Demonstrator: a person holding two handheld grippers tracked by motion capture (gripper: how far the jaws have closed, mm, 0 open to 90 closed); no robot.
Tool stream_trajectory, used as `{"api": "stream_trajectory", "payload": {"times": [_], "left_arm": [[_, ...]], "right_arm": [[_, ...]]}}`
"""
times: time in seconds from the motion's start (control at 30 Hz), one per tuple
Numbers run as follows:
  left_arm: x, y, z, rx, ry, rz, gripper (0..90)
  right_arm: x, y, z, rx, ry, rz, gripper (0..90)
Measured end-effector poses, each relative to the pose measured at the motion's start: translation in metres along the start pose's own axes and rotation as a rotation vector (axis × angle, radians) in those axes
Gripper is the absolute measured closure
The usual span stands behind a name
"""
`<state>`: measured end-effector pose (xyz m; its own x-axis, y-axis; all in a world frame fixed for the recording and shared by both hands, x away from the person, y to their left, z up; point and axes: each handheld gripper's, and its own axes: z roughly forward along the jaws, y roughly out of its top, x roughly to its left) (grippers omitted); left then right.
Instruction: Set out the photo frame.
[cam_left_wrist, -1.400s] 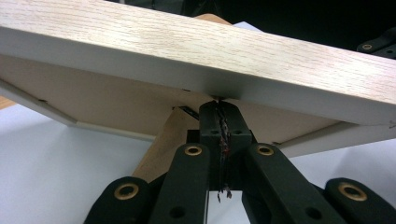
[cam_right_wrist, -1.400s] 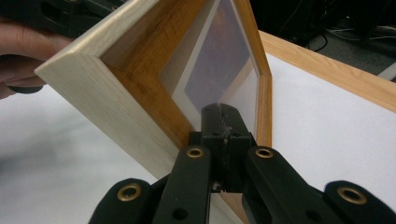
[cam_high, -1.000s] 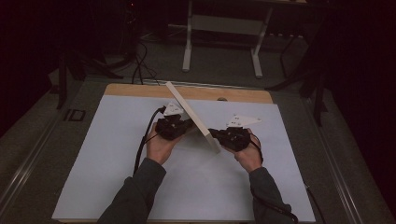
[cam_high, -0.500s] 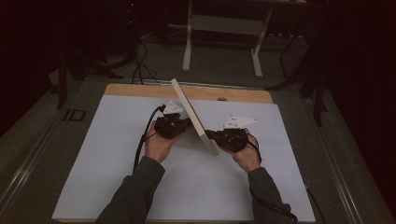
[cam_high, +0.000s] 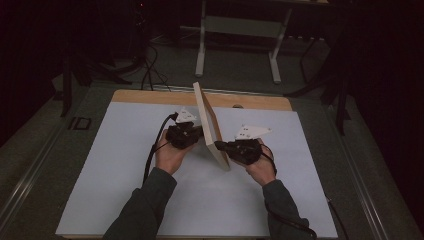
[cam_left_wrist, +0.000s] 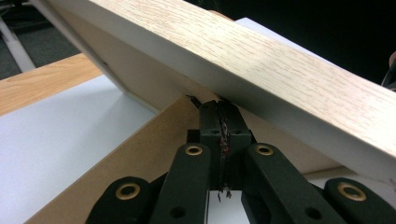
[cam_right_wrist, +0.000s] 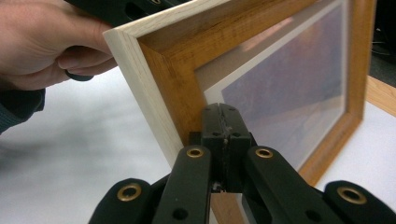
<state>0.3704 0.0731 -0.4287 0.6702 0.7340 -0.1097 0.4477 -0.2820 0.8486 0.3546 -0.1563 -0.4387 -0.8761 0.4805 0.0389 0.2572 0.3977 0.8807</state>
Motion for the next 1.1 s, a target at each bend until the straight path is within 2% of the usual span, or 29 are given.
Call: {"api": "stream_trajectory", "payload": {"times": [0.2, 0.4, 0.63, 1.0, 1.1], "left_arm": [[0.003, 0.000, 0.000, -0.002, -0.016, -0.016, 90.0], [0.006, -0.001, 0.000, -0.002, -0.027, -0.014, 90.0], [0.009, -0.001, 0.000, -0.004, -0.022, -0.031, 90.0], [0.020, -0.006, -0.003, -0.025, -0.101, -0.064, 90.0], [0.022, -0.007, -0.005, -0.033, -0.108, -0.066, 90.0]], "right_arm": [[0.002, 0.001, 0.003, 0.003, 0.006, -0.005, 90.0], [0.004, 0.003, 0.006, 0.003, 0.012, -0.009, 90.0], [0.010, 0.005, 0.011, 0.004, 0.025, -0.012, 90.0], [0.015, 0.007, 0.017, -0.001, 0.041, -0.004, 90.0], [0.017, 0.010, 0.018, -0.004, 0.045, -0.012, 90.0]]}}
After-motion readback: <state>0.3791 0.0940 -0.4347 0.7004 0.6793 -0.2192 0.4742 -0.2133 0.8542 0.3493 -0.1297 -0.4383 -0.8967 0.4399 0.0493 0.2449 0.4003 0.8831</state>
